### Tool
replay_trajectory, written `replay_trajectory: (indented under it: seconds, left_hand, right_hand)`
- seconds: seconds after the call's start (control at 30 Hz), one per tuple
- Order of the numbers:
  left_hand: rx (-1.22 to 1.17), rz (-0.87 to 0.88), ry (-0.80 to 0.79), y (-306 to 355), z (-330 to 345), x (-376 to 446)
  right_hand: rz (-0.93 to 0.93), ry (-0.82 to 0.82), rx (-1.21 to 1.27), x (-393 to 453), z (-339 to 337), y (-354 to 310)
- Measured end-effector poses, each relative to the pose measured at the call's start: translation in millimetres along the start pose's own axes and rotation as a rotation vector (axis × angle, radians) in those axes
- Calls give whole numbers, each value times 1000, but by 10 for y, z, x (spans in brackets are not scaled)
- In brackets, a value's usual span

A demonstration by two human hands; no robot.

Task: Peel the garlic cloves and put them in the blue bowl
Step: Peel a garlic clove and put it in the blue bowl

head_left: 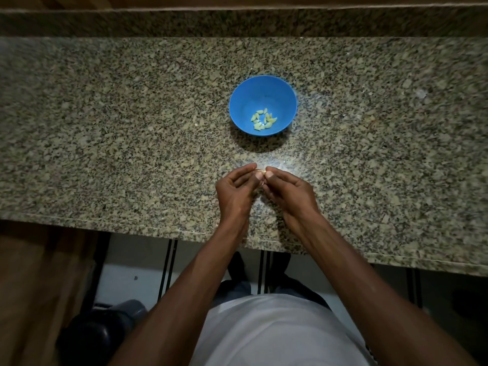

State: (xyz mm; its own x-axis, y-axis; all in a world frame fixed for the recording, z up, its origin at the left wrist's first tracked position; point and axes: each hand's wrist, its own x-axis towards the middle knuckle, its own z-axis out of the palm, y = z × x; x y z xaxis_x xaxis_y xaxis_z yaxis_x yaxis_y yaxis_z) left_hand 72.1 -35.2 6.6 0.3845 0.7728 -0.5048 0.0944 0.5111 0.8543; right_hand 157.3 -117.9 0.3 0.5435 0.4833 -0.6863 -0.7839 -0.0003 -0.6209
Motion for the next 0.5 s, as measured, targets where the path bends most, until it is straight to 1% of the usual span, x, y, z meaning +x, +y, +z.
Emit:
replay_trajectory:
  seconds: [0.1, 0.17, 0.27, 0.33, 0.4, 0.5]
  left_hand:
    - [-149, -138, 82, -8, 56, -47]
    - [-171, -167, 137, -20, 70, -75]
    - [-67, -83, 156, -32, 25, -111]
    - [25, 0, 130, -12, -11, -125]
    - [72, 46, 86, 17, -25, -122]
    - [-30, 8, 70, 77, 8, -140]
  right_hand:
    - [-66, -19, -24, -18, -59, 38]
    - [-161, -31, -147, -10, -104, 48]
    - [-317, -126, -451, 31, -181, -8]
    - [-343, -202, -548, 47, -224, -80]
    - [-354, -239, -544, 62, -232, -150]
    - [-291, -257, -432, 109, -203, -181]
